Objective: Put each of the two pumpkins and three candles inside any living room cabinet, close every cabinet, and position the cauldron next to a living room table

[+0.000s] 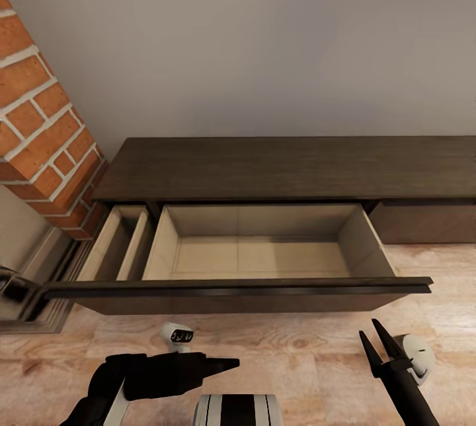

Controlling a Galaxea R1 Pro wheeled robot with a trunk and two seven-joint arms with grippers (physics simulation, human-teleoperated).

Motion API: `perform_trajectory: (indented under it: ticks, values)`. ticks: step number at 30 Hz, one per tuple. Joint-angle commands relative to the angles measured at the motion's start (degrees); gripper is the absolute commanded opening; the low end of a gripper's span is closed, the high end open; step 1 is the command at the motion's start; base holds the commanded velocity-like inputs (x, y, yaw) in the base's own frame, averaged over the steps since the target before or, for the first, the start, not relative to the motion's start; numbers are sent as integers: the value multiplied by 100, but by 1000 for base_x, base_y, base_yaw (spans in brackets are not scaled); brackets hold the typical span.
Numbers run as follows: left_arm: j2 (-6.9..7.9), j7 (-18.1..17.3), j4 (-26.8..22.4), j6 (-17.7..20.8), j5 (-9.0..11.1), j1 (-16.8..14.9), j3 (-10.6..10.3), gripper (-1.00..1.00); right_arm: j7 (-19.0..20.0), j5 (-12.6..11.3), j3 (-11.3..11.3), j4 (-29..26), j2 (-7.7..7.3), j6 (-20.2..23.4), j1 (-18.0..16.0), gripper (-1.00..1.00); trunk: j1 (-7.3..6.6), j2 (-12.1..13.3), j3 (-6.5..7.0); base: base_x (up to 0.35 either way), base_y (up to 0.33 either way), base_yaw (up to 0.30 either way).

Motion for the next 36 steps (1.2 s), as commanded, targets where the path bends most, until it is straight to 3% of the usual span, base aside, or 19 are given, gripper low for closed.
perform_trajectory:
  ticks: [1,16,36]
  values:
    - [0,-18,-1,61,3,-2,-3,100,9,-57,3,1,-1,55,-2,100,-2,-1,-4,-123,0,0]
    - [0,-18,-140,61,-5,-1,-3,100,4,-59,3,10,-1,55,-3,100,-2,-1,-4,-193,0,0]
    - [-52,-18,-145,50,-16,-1,-23,100,18,-59,2,14,-1,55,-1,100,-2,-1,-4,-8,0,0]
